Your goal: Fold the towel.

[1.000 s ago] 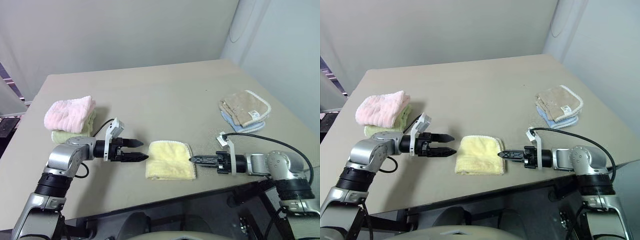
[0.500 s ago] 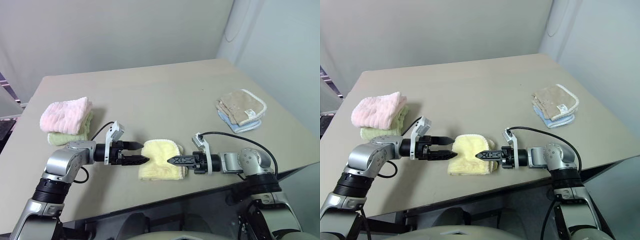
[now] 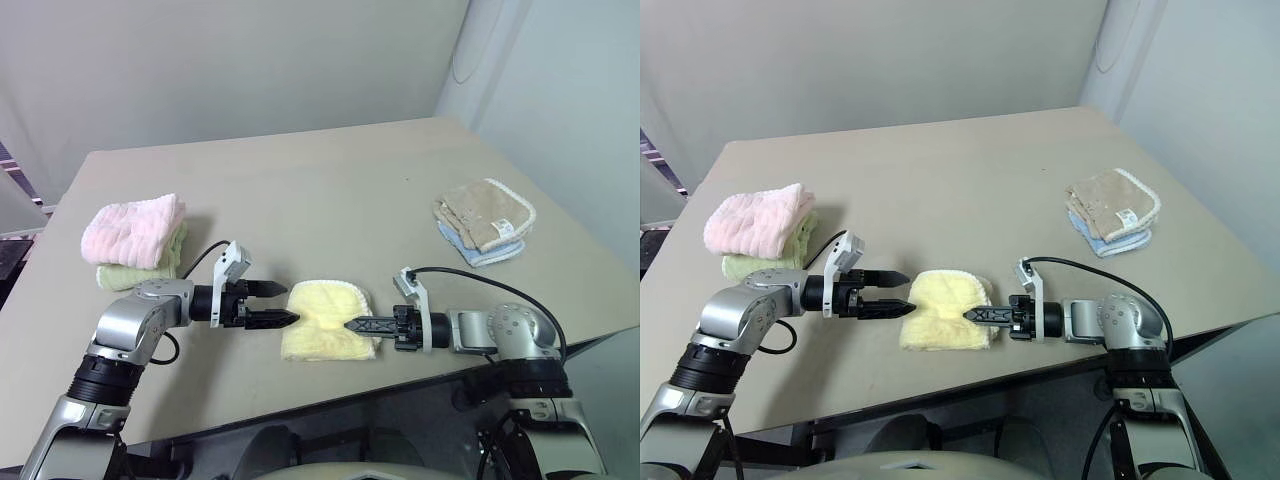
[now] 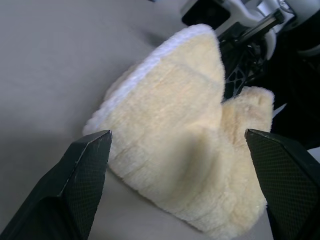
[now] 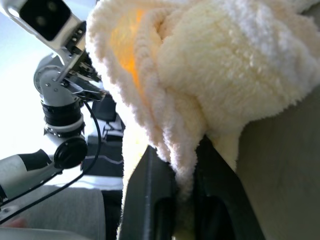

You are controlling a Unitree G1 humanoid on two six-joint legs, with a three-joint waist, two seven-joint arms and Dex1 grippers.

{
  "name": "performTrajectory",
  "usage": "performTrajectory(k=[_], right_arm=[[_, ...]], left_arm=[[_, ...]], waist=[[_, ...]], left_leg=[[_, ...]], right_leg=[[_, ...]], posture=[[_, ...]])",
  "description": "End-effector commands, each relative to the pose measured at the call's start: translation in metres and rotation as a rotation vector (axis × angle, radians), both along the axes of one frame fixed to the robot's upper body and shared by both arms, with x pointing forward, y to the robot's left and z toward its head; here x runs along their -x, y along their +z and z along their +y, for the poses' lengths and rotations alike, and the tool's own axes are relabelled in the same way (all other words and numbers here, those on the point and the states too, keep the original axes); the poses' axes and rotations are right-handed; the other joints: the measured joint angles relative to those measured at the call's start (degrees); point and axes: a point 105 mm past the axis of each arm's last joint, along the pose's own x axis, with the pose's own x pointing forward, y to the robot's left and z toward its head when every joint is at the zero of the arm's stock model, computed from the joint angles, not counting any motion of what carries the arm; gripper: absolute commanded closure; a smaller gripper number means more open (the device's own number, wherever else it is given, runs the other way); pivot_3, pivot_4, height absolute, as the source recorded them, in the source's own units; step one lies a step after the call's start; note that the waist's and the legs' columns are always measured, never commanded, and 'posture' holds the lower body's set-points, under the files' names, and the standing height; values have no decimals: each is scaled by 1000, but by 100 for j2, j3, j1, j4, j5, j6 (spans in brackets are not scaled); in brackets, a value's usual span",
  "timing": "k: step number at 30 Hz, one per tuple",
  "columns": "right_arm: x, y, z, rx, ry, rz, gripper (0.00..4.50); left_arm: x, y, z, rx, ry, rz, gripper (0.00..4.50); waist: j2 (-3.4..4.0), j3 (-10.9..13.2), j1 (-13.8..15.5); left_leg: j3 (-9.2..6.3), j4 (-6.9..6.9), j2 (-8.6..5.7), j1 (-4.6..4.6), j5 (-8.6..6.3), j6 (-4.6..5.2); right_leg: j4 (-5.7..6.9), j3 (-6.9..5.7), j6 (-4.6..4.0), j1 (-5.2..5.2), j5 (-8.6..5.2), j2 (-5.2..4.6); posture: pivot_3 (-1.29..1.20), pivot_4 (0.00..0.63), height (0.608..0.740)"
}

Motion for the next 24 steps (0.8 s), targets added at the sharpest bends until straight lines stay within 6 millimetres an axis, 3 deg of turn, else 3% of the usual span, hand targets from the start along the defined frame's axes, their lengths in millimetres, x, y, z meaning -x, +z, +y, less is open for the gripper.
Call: performTrajectory(k=[1, 4, 6, 11, 14, 18, 24], right_arm=[[-14, 64, -10, -155, -97, -238, 4496], [-32, 110, -31, -236, -278, -415, 4496], [-41, 128, -45, -260, -388, -471, 4496], [-72, 163, -121, -228, -811, -557, 4496], [-85, 162, -155, -178, -955, -519, 4496], [-102, 145, -195, -133, -1134, -452, 4496], [-117, 105, -221, 15, -1243, -398, 4496]], left_arm=[[-8, 10, -4, 8, -10, -54, 0], [-12, 10, -7, 15, -10, -55, 0], [-14, 10, -9, 18, -13, -56, 0], [-21, 9, -12, 16, -15, -66, 0], [-26, 8, -18, 16, -19, -80, 0], [-27, 11, -26, 43, -32, -79, 0], [-26, 8, -29, 41, -36, -81, 0]], waist=[[3, 2, -7], [7, 4, -24], [6, 4, -23], [10, 6, -15], [10, 6, -24], [9, 7, -53], [15, 11, -69]], left_leg=[[0, -1, 0, -3, 0, 1], [0, -11, -1, -3, 3, 5], [0, -27, -2, -2, 8, 13], [2, -46, -3, -1, 12, 18], [14, -46, -13, -3, 13, 19], [31, -42, -13, 15, 14, 22], [42, -37, 7, 28, 15, 24]], right_leg=[[1, 0, 0, -3, 0, 0], [6, 3, 2, -3, 2, 3], [6, 3, 2, 3, 2, 5], [9, 2, 17, -3, 10, 10], [2, 5, 20, -1, 10, 8], [3, 10, 23, 17, 10, 21], [10, 30, 24, 22, 10, 53]], posture=[[0, 0, 740], [0, 0, 740], [0, 0, 740], [0, 0, 740], [0, 0, 740], [0, 0, 740], [0, 0, 740]])
